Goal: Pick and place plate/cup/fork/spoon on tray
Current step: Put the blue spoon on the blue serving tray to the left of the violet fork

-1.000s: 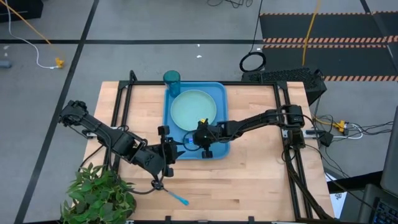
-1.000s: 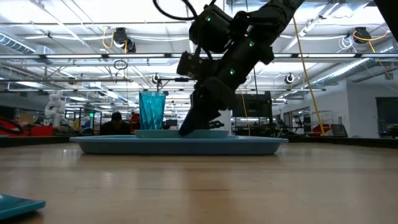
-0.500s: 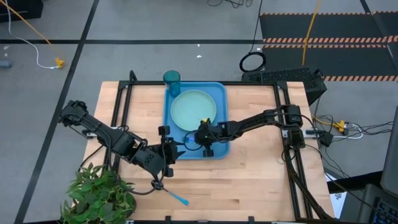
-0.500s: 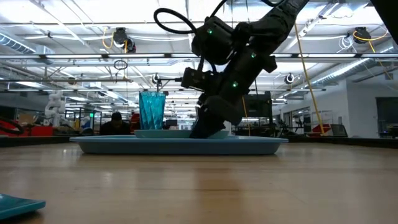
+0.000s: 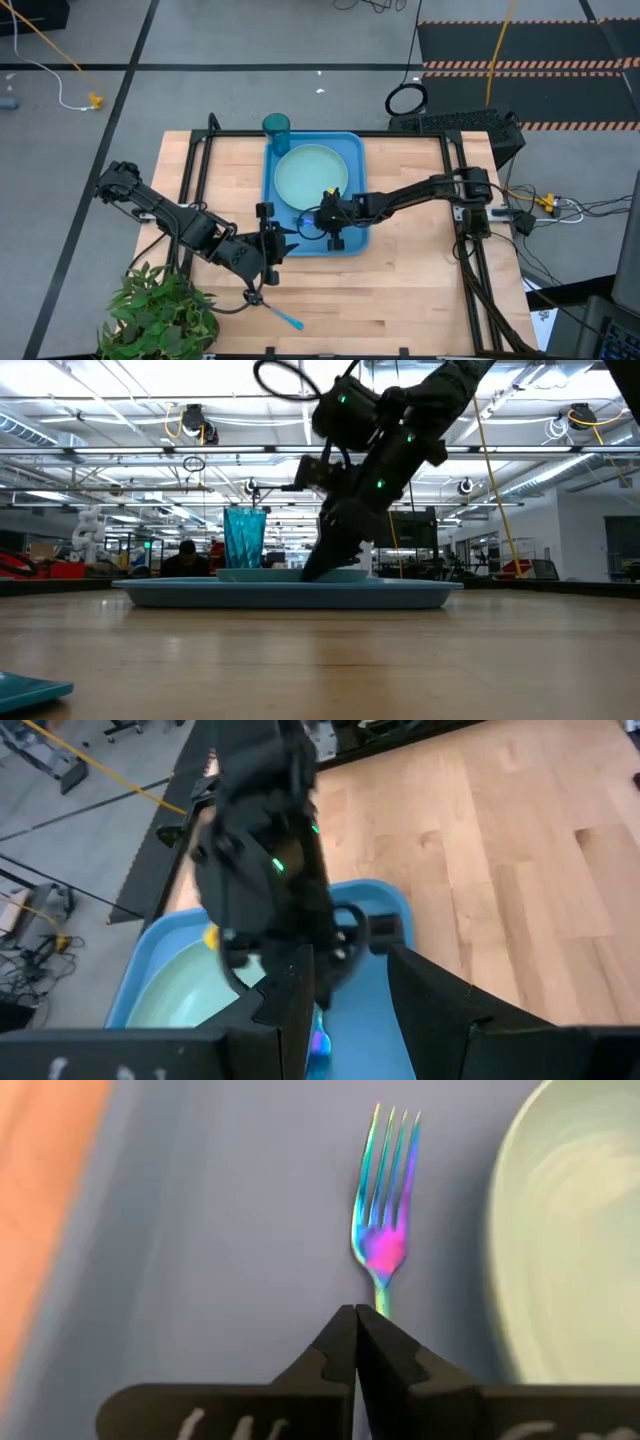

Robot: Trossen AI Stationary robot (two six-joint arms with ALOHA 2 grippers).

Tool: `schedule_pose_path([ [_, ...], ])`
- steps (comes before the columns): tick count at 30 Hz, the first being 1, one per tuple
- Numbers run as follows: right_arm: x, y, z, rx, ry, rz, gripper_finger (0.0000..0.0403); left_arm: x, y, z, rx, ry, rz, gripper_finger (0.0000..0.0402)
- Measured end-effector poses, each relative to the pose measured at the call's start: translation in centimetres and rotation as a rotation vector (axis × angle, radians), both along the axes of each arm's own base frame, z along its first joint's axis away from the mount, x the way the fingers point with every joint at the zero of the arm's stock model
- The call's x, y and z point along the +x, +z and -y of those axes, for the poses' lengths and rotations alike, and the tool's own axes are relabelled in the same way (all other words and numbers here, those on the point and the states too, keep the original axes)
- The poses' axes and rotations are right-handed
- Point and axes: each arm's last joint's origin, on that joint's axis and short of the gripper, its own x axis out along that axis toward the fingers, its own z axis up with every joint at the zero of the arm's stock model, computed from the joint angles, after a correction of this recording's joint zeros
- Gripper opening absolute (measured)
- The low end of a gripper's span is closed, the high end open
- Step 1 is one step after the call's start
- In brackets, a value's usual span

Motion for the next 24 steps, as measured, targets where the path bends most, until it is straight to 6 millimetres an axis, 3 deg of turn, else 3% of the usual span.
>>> schedule_pose_path([
  [7,-2.4,4.8,-1.4,0.004,0.037,-0.021,0.0000,-0.2,-0.2,0.5,-0.124,-0.047,-0.027,0.0134],
  [12,-5.6,8.5,-2.6,0.047,0.015,-0.074,0.0000,-0.6,-1.0,2.8,-0.230,-0.124,-0.078,0.0134],
  [19,-8.9,12.6,-4.5,0.106,0.003,-0.014,0.0000,-0.7,-3.9,6.4,-0.228,-0.276,-0.231,0.0134],
  [24,-10.7,13.4,-5.8,0.045,-0.005,0.041,0.0000,0.5,-6.9,7.6,-0.248,-0.329,-0.367,0.0134],
])
